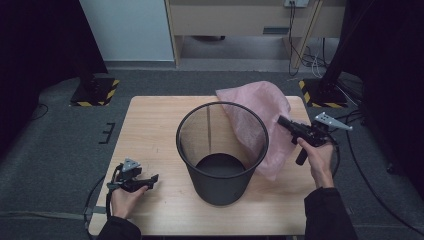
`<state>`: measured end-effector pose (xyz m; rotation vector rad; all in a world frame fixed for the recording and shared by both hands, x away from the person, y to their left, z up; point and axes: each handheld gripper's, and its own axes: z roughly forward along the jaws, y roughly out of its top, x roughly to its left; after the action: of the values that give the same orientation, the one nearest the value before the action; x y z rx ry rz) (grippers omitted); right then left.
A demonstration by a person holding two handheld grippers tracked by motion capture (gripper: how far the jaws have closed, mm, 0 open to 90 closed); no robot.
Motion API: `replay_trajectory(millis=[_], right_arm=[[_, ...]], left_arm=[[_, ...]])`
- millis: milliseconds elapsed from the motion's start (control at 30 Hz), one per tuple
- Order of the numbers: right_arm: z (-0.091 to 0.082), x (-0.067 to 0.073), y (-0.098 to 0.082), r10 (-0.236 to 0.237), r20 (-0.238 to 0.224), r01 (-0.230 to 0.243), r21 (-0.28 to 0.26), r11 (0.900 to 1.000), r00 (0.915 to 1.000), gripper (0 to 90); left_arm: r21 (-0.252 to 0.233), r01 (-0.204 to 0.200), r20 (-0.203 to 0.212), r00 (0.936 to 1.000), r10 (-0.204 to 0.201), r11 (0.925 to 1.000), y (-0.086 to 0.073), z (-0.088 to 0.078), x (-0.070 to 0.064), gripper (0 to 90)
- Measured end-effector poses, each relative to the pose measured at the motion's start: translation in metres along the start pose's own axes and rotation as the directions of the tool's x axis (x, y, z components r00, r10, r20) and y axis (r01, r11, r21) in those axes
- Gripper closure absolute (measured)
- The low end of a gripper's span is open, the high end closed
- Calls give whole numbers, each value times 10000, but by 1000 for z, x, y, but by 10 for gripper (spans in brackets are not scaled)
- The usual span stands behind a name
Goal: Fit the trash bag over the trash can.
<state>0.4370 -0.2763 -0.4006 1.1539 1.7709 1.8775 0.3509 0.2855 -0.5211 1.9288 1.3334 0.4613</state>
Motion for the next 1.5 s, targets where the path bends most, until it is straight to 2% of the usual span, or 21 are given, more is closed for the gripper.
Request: replay_trajectory(millis=[167, 300, 433, 600, 700, 800, 967, 1200, 1333, 1400, 1500], right_arm=[[2, 16, 31, -465, -231, 443, -891, 9950, 9987, 895], [4, 27, 54, -853, -223, 809, -1531, 9849, 9961, 895], [5, 39, 79, -1186, -308, 1090, -2195, 9695, 9925, 895], [7, 53, 107, -1622, -293, 1485, -2690, 9516, 9863, 895], [9, 62, 122, -1879, -293, 1725, -2783, 9449, 9818, 895], [14, 73, 134, -2176, -323, 1991, -2908, 9358, 9755, 895], [22, 93, 149, -2471, -577, 2169, -3168, 9233, 9673, 895], [35, 124, 160, -2914, -1021, 2384, -3568, 9033, 9512, 895], [41, 140, 150, -2994, -1330, 2378, -3499, 9061, 9448, 895], [44, 147, 140, -3186, -1341, 2614, -3280, 9078, 9383, 894], [48, 154, 126, -3325, -1423, 2795, -2997, 9122, 9323, 894]], left_arm=[[-105, 71, 24, 10000, -71, 9999, 0, -1, 0, 229], [-201, 82, 26, 10000, -81, 9998, 1, -2, 0, 235], [-266, 97, 9, 10000, -97, 9996, 1, -3, 0, 241], [-251, 133, -11, 9999, -134, 9996, 1, -3, 0, 245], [-252, 125, -13, 9999, -125, 9996, 1, -4, -1, 247], [-270, 142, -11, 9999, -143, 9995, 1, -4, -1, 249], [-381, 204, -62, 9998, -206, 9991, 2, -6, 0, 255], [-632, 354, -91, 9993, -360, 9974, 3, -10, 0, 263], [-868, 574, -66, 9983, -582, 9946, 4, -15, 0, 272], [-1050, 764, 21, 9971, -766, 9915, 5, -18, -1, 280], [-1576, 935, 150, 9956, -923, 9831, 9, -27, -4, 287]])
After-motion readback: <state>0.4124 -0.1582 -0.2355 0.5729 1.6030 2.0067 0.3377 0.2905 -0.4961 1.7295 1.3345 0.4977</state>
